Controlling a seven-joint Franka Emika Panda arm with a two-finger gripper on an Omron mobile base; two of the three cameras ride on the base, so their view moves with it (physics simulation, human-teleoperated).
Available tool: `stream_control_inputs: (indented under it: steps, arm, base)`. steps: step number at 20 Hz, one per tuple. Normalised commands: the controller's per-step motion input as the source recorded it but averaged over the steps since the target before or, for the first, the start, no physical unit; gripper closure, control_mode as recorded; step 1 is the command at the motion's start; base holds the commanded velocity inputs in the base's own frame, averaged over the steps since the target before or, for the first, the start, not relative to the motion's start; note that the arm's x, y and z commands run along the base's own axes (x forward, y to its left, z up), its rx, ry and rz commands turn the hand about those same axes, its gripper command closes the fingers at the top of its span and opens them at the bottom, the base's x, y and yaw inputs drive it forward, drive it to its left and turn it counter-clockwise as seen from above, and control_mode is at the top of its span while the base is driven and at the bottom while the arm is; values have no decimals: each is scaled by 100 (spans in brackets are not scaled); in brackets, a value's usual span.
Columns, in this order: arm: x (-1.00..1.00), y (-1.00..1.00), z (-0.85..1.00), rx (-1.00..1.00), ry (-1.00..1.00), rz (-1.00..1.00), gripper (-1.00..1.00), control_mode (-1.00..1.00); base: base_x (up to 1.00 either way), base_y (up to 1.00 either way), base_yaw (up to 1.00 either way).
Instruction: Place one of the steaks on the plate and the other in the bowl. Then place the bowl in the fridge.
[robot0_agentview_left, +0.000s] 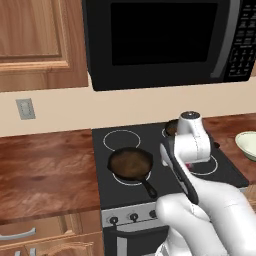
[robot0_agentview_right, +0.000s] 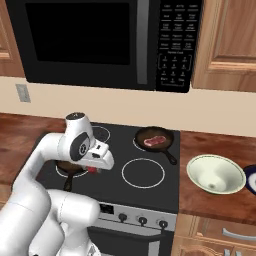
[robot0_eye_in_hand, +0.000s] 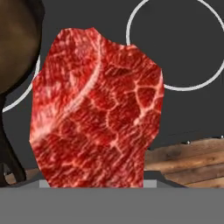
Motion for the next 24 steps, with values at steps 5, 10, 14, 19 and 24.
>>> stream_control_inputs:
  steps: [5,10,14,19,24]
  arm:
    - [-27,-1,9,0,0,-9,100,-100]
    - [0,0,0,0,0,0,100,-100]
    - [0,1,0,0,0,0,100,-100]
    - [0,-3,-2,0,0,0,100,100]
    - [0,0,0,0,0,0,100,100]
  base:
    - [0,0,0]
    - [0,0,0]
    - [0,0,0]
    - [12,-60,0]
    - [13,-96,0]
